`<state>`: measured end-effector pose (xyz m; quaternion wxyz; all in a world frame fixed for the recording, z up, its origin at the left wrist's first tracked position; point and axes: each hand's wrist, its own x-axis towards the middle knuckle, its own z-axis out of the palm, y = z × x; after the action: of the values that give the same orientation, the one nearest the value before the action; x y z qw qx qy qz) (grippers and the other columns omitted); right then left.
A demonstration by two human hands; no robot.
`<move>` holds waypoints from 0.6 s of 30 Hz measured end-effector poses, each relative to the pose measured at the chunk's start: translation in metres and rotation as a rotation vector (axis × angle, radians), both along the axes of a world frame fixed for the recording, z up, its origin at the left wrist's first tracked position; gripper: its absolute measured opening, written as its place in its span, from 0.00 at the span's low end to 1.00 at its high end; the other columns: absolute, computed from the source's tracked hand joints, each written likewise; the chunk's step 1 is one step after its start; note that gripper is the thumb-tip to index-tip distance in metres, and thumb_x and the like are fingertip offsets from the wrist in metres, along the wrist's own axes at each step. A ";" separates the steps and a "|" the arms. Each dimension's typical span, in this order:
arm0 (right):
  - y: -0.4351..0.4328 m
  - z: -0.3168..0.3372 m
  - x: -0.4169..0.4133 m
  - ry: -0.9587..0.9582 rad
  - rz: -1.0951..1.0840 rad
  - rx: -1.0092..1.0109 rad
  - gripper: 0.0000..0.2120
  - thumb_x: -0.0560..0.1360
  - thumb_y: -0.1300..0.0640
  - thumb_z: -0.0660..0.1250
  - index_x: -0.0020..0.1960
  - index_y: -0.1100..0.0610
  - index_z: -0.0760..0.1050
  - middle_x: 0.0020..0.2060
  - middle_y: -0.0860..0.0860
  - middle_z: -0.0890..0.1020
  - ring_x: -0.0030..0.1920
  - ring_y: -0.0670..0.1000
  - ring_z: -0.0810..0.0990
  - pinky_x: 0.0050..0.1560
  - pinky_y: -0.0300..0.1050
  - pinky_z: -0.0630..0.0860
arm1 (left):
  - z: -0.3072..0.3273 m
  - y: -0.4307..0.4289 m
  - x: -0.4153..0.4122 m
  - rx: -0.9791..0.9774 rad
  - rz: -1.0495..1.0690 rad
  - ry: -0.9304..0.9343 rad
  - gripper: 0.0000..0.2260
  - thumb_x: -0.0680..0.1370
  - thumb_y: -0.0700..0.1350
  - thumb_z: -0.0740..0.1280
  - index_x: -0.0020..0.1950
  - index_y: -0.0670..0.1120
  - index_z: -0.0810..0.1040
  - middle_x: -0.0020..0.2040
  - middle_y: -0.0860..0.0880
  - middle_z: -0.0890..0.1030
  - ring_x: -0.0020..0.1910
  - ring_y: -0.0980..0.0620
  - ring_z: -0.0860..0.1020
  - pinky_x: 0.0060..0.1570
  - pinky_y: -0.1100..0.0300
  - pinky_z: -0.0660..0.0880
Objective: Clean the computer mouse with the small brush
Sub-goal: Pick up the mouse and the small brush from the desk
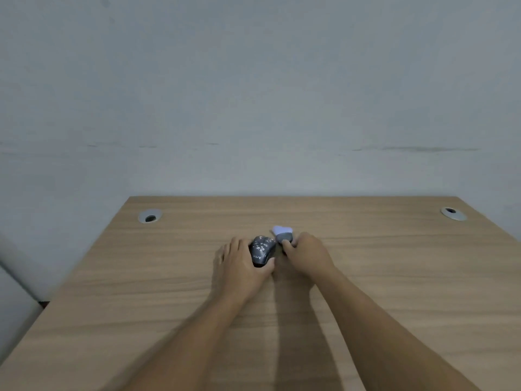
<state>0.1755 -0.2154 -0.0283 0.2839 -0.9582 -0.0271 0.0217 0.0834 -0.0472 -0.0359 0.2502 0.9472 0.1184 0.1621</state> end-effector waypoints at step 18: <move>-0.002 -0.025 -0.019 -0.226 -0.029 0.196 0.13 0.84 0.41 0.69 0.59 0.50 0.76 0.53 0.48 0.87 0.55 0.57 0.87 0.50 0.51 0.78 | 0.002 0.056 0.006 -0.080 -0.232 -0.024 0.24 0.74 0.52 0.84 0.66 0.44 0.85 0.61 0.48 0.85 0.62 0.43 0.83 0.67 0.42 0.78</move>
<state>0.1562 -0.2175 -0.0534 0.3712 -0.9226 -0.0470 -0.0933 0.0896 0.0083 -0.0339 0.3061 0.9418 0.0113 0.1385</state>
